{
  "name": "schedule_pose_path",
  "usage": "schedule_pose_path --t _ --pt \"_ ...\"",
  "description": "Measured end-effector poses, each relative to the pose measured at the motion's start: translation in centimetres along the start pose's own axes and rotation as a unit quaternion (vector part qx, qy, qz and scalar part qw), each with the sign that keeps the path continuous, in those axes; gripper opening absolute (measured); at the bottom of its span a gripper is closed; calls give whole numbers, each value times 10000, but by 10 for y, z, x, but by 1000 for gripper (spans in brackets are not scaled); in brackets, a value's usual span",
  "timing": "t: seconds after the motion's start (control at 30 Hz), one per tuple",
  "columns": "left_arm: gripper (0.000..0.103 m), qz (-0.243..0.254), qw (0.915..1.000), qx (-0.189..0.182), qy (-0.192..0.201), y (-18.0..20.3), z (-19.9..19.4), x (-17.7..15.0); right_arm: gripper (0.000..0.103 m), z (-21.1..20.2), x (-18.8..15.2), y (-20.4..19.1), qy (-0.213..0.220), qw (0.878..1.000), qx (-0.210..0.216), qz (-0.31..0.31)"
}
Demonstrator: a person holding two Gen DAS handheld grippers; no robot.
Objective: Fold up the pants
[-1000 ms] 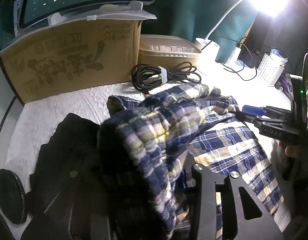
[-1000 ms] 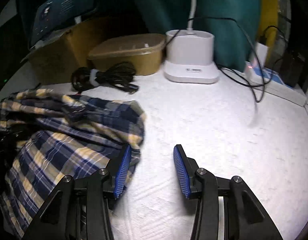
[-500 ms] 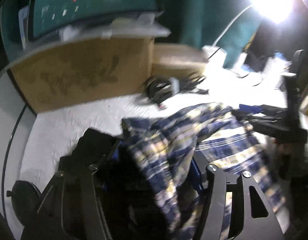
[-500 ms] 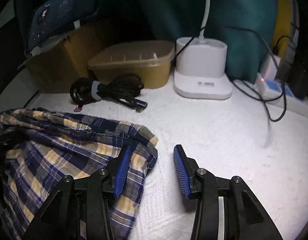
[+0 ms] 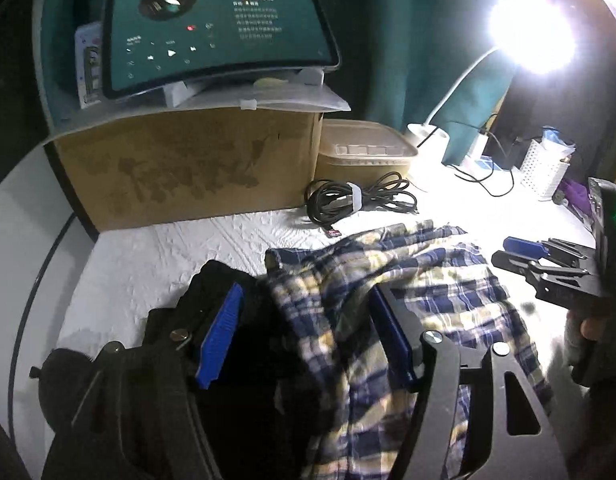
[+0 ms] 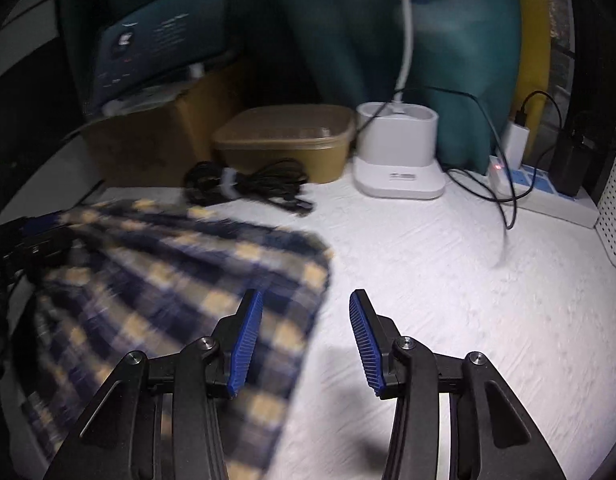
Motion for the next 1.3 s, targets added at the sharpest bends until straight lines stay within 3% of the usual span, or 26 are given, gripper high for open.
schedule_pose_path --t 0.2,0.3,0.37,0.6,0.73,0.9,1.3 --pt "66 -138 9998 -85 -82 2 -8 -22 47 -5 -37 -13 -259 9995 13 -205" --pt "66 -14 9987 333 -394 -5 5 -37 47 1 -52 -7 -336 9988 -217 -273" --pt "67 -126 9982 338 -478 -13 14 -46 47 1 -59 -1 -365 9982 -382 -282" --pt "66 -171 9981 570 -169 -6 -17 -37 47 -19 -65 13 -221 9969 -713 -265" --pt "66 -185 9986 484 77 3 -39 -35 47 -36 -73 15 -125 9979 -609 -163" --pt "66 -32 9994 347 65 28 -53 -46 48 -53 -84 5 -66 9992 -350 -180" --pt "66 53 9981 184 -583 74 -43 -103 47 -61 -117 -16 -248 9980 -246 -521"
Point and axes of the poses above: each gripper's, at about its wrist camera, not at the fingertips, and z roughly the way its jaws point, y to its right, x to its top, the point moved 5 cm from there along z, roughly the way its jaws point, and after that the axes turned 15 degrees about z, right-handed, at the moved point
